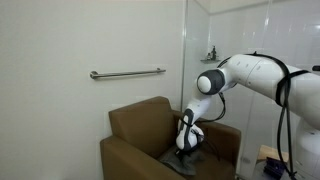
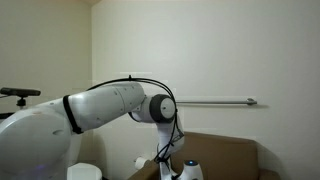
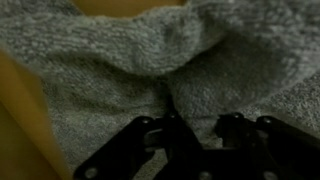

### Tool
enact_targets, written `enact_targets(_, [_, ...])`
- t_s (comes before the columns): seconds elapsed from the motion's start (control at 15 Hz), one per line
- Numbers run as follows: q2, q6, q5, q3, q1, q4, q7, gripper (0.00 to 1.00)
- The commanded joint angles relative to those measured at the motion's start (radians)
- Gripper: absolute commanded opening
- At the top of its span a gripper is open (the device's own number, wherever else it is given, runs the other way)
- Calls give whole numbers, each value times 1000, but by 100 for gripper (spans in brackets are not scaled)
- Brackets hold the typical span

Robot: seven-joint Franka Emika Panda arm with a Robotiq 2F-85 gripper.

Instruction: Pick the cloth and put it on the shoulder of the couch

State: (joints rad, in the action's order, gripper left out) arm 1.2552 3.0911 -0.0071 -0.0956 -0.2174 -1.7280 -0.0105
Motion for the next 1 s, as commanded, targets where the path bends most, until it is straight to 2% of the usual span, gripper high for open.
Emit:
enact_targets(0.0, [8,9,14,-9,7,-2,8,6])
enact_targets(0.13, [7,3,14,-10,7,-4,8,8])
enact_targets(0.27, [6,-4,12,-11,4,-11,4,5])
enact_targets(0.33, [2,-2,6,-1,1,4,-5,19])
enact_targets(0.6, [2,-2,6,-1,1,4,-5,19])
enact_targets(0.67, [2,-2,6,-1,1,4,-5,6])
enact_targets(0.93, [-20,-3,5,-1,7,-15,-6,7])
